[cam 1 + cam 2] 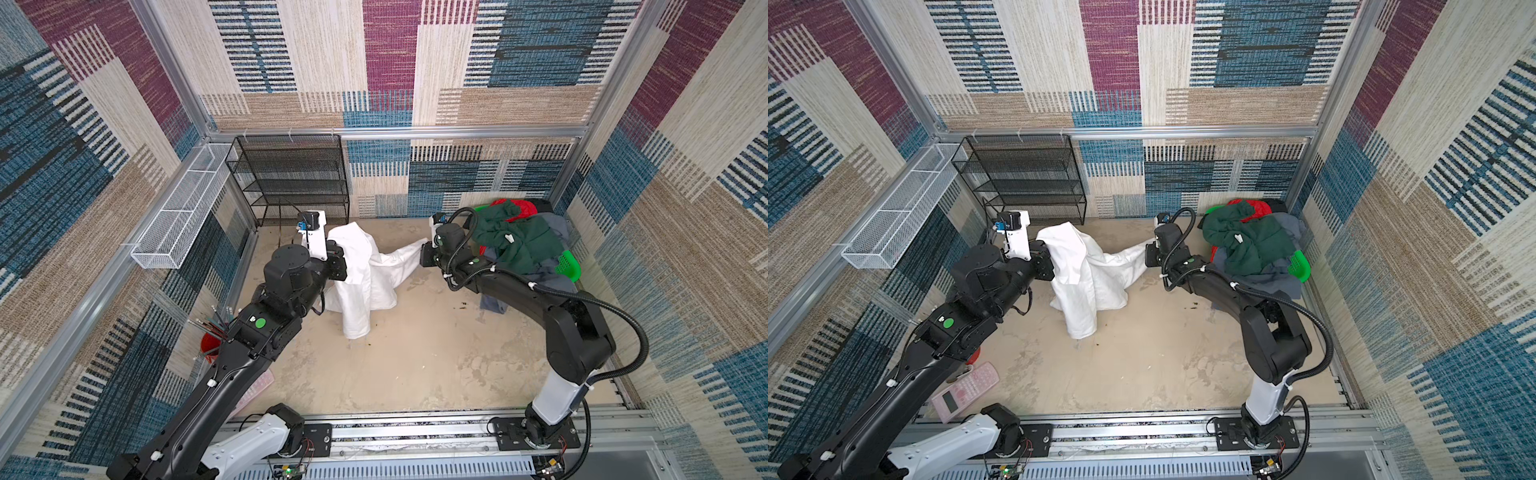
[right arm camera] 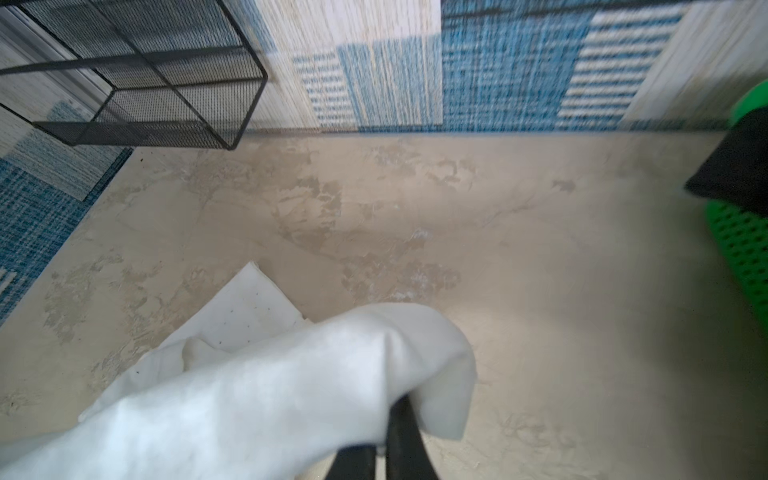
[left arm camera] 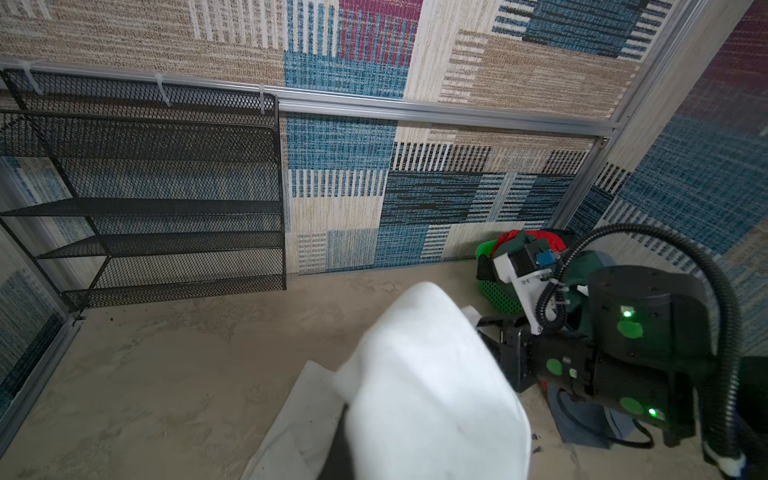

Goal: Fold and stack the t-shirts
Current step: 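Stretch the white t-shirt between both grippers and lay it on the table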

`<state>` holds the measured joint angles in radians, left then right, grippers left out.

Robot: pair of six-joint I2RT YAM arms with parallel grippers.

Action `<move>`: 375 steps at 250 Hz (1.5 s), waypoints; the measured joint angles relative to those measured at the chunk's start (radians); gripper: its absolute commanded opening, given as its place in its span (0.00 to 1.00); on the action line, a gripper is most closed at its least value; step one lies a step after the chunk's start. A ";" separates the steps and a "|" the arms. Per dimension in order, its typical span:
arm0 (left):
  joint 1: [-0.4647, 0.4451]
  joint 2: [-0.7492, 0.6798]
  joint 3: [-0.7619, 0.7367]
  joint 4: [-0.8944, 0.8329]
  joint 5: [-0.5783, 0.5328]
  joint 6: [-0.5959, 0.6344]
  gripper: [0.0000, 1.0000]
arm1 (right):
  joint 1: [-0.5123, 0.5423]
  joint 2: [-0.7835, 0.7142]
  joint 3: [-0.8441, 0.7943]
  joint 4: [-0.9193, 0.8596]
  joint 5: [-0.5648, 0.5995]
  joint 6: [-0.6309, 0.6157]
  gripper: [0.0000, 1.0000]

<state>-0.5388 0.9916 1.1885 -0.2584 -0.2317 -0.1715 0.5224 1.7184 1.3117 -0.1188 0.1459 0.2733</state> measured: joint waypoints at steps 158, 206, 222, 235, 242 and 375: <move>0.000 -0.209 0.069 -0.148 0.127 0.068 0.00 | 0.000 -0.572 0.145 -0.259 0.108 -0.106 0.00; 0.000 -0.255 0.037 -0.169 0.130 0.064 0.00 | 0.000 -0.586 0.199 -0.298 0.108 -0.121 0.00; 0.000 -0.252 0.017 -0.167 0.124 0.060 0.00 | 0.000 -0.551 0.212 -0.299 0.110 -0.134 0.00; 0.000 -0.242 -0.001 -0.167 0.114 0.052 0.00 | 0.000 -0.513 0.218 -0.298 0.120 -0.144 0.00; 0.000 -0.234 -0.009 -0.167 0.106 0.048 0.00 | 0.000 -0.489 0.221 -0.297 0.127 -0.151 0.00; 0.026 0.268 0.096 -0.124 -0.117 0.048 0.76 | -0.106 0.267 0.718 -0.359 0.141 -0.211 0.99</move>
<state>-0.5125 1.2598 1.2846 -0.3820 -0.3492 -0.1238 0.4164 1.9854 2.0300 -0.4782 0.2871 0.0624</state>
